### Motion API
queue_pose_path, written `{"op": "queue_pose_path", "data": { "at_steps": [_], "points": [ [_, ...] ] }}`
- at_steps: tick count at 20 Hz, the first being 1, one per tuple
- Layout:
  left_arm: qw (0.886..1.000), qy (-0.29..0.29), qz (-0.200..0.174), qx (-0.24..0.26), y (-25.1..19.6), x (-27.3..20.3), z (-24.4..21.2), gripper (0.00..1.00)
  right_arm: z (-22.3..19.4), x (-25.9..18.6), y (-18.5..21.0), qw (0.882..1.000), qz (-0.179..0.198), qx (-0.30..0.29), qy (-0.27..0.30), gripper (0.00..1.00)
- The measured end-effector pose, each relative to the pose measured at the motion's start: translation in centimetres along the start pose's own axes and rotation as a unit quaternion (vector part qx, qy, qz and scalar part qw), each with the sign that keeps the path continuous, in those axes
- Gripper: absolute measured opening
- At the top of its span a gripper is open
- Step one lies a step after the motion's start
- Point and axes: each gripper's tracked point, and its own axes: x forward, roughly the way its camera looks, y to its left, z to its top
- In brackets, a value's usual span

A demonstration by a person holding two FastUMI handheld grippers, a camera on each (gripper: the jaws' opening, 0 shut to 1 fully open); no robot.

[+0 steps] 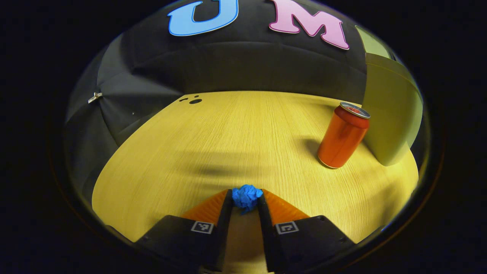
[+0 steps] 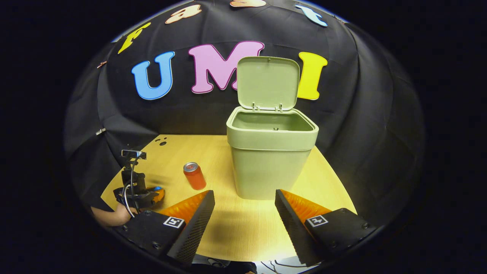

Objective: Press the lid of the desktop garbage bin to open it, pick up the crumpled paper on the desktop and throw it into the bin, then pick up the pop can on the desktop and drop it into the bin, and finally close the garbage bin lid.

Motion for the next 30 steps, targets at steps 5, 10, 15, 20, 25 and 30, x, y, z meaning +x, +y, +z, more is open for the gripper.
{"op": "queue_pose_path", "data": {
  "at_steps": [5, 10, 15, 20, 25, 30],
  "points": [
    [1.000, -0.005, 0.004, 0.005, 0.4, -0.5, 0.5, 0.34, -1.0, -0.7, -0.7, 1.000, -0.004, -0.007, 0.004, 1.00],
    [0.999, -0.042, -0.002, -0.002, 0.0, -3.0, 4.2, 0.33, -1.1, -1.2, -1.5, 1.000, -0.002, -0.020, 0.000, 1.00],
    [0.996, -0.086, -0.019, -0.004, -1.9, -7.5, 10.3, 0.35, -0.3, -0.7, -2.4, 1.000, 0.015, -0.017, -0.014, 0.98],
    [0.987, -0.150, -0.050, 0.010, -6.5, -12.7, 18.8, 0.33, 1.3, 0.8, -5.6, 0.999, 0.027, -0.014, -0.032, 0.99],
    [0.974, -0.198, -0.110, 0.030, -15.5, -17.3, 25.3, 0.33, 1.8, 2.2, -9.3, 0.999, 0.030, -0.009, -0.042, 0.99],
    [0.955, -0.214, -0.200, 0.050, -27.1, -19.0, 27.5, 0.33, 0.5, 3.0, -13.0, 0.999, 0.029, 0.008, -0.033, 0.99]
  ]
}}
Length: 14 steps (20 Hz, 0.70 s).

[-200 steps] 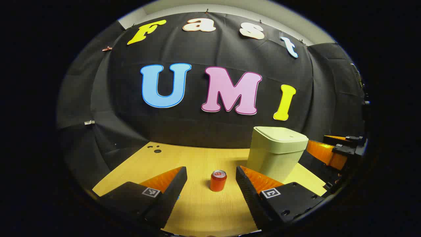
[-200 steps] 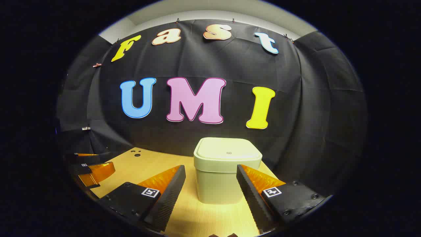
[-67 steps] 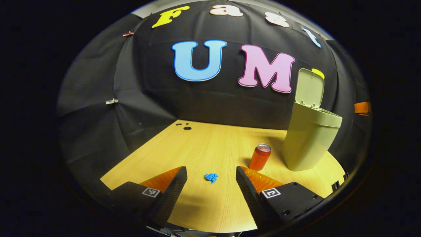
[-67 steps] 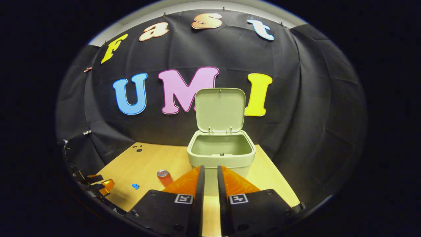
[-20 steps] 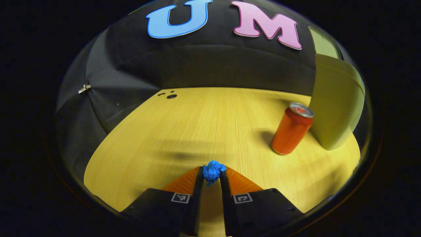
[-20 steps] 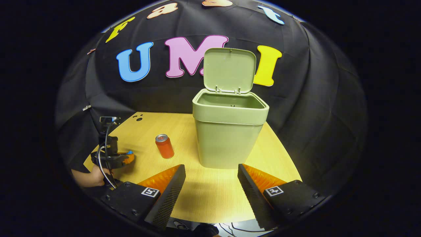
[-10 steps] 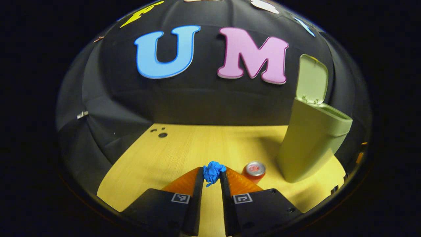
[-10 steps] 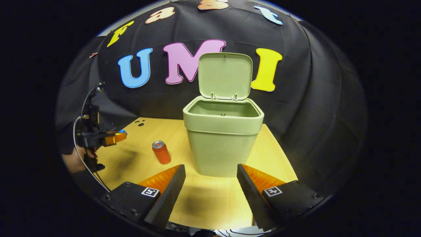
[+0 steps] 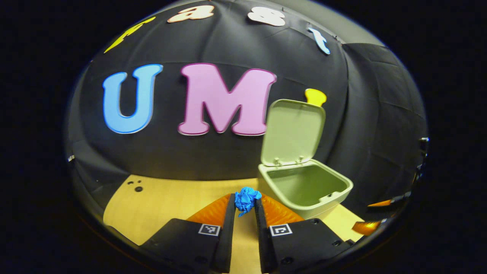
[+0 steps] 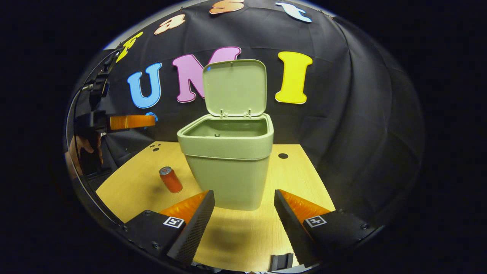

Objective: Press the lid of the desktop garbage bin to open it, pick up the crumpled paper on the desktop and throw it into the bin, then pick up the pop can on the desktop and drop it into the bin, and finally close the garbage bin lid.

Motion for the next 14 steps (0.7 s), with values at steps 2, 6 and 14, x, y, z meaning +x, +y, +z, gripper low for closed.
{"op": "queue_pose_path", "data": {
  "at_steps": [2, 6, 14],
  "points": [
    [1.000, -0.003, -0.025, 0.002, -3.4, 1.7, 0.5, 0.33, -0.6, 0.3, -1.6, 1.000, -0.001, 0.006, 0.006, 0.99],
    [0.999, 0.002, -0.050, 0.013, -7.8, 4.3, 0.2, 0.33, -1.5, 0.6, -4.4, 1.000, 0.000, 0.013, 0.017, 0.98],
    [0.998, 0.013, -0.048, 0.036, -9.5, 6.0, -0.4, 0.59, -1.3, 0.6, -6.0, 1.000, 0.011, 0.012, 0.008, 0.99]
  ]
}}
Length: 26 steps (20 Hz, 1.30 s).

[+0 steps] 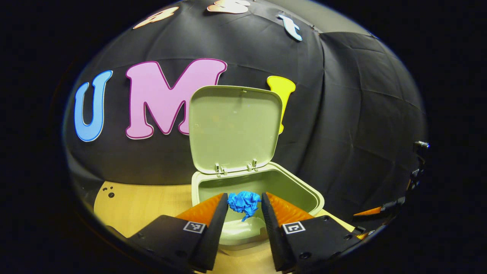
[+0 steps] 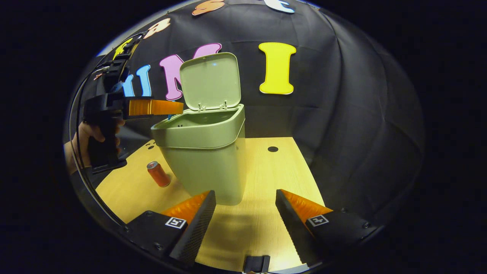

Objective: Press the lid of the desktop garbage bin to open it, pick up the crumpled paper on the desktop and throw it into the bin, then pick up the pop can on the desktop and drop it into the bin, and finally close the garbage bin lid.

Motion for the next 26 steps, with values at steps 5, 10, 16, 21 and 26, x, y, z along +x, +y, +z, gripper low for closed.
{"op": "queue_pose_path", "data": {
  "at_steps": [5, 10, 16, 21, 26],
  "points": [
    [0.999, -0.016, 0.029, 0.005, 1.5, -0.5, 0.7, 0.98, -0.4, 0.3, 1.2, 1.000, 0.014, 0.003, 0.007, 0.99],
    [0.996, -0.038, 0.077, -0.006, 5.7, -3.7, 0.9, 0.98, -0.7, 0.6, 2.9, 0.999, 0.029, -0.015, 0.013, 0.99],
    [0.985, -0.029, 0.159, -0.057, 15.3, -9.4, -2.4, 0.98, -1.1, 1.7, 7.6, 0.999, 0.040, -0.026, 0.021, 0.99],
    [0.974, -0.009, 0.212, -0.081, 24.0, -15.1, -6.2, 0.99, -1.3, 3.5, 14.7, 0.997, 0.067, -0.043, 0.023, 0.99],
    [0.965, 0.014, 0.244, -0.097, 30.8, -19.8, -10.4, 0.96, -1.8, 6.1, 22.0, 0.994, 0.087, -0.065, 0.020, 0.99]
  ]
}}
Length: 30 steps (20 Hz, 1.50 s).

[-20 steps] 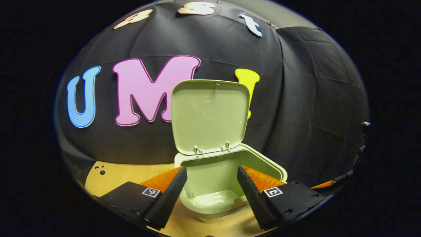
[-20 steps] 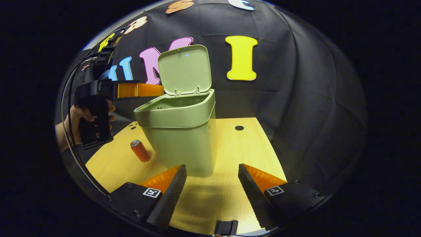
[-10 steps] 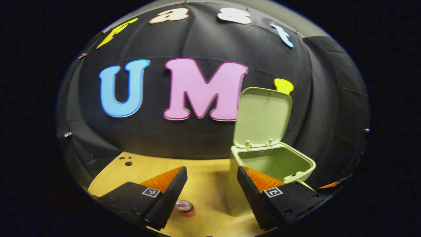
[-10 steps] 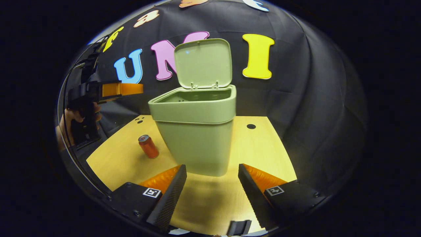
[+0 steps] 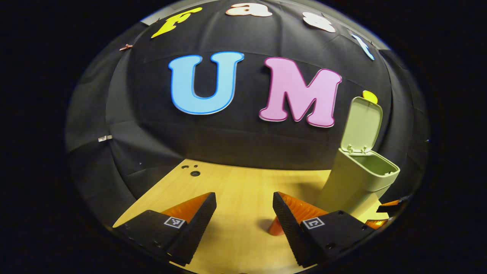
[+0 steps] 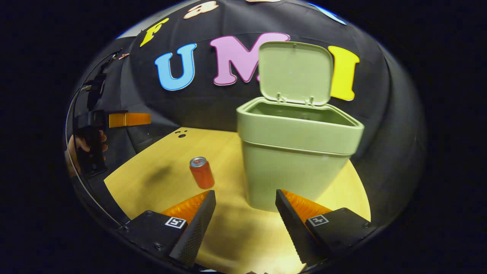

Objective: Press the lid of the desktop garbage bin to open it, pick up the crumpled paper on the desktop and throw it into the bin, then pick up the pop can on the desktop and drop it into the bin, and finally close the garbage bin lid.

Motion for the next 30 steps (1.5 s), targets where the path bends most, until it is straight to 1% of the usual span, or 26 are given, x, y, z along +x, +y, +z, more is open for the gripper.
{"op": "queue_pose_path", "data": {
  "at_steps": [3, 7, 9, 12, 15, 18, 22, 30],
  "points": [
    [1.000, 0.015, 0.013, -0.003, 3.5, 0.0, -1.6, 0.96, 0.1, 2.1, 2.8, 1.000, 0.005, -0.001, 0.003, 0.99],
    [0.999, 0.040, 0.017, -0.006, 7.0, -0.2, -4.2, 0.96, -0.4, 5.2, 6.1, 1.000, 0.011, -0.009, 0.011, 0.99],
    [0.998, 0.056, 0.014, -0.011, 8.1, -0.4, -5.7, 0.96, -1.0, 6.9, 7.7, 1.000, 0.015, -0.004, 0.020, 0.99],
    [0.998, 0.069, 0.007, 0.001, 9.5, -0.4, -7.5, 0.96, -2.0, 9.2, 9.1, 1.000, 0.010, -0.010, 0.028, 0.99],
    [0.996, 0.085, 0.000, -0.001, 10.2, -0.4, -9.3, 0.96, -3.4, 11.7, 10.5, 0.999, 0.009, -0.011, 0.048, 0.99],
    [0.995, 0.099, 0.000, 0.007, 10.9, -0.3, -10.7, 0.96, -4.6, 14.3, 11.1, 0.998, 0.001, -0.020, 0.061, 0.99],
    [0.994, 0.109, -0.001, -0.006, 11.3, -0.3, -11.9, 0.96, -6.1, 17.4, 11.2, 0.996, -0.014, -0.015, 0.084, 1.00],
    [0.990, 0.132, 0.030, -0.038, 14.4, -0.9, -14.5, 0.96, -6.2, 22.4, 11.3, 0.995, -0.028, -0.022, 0.089, 0.99]
  ]
}}
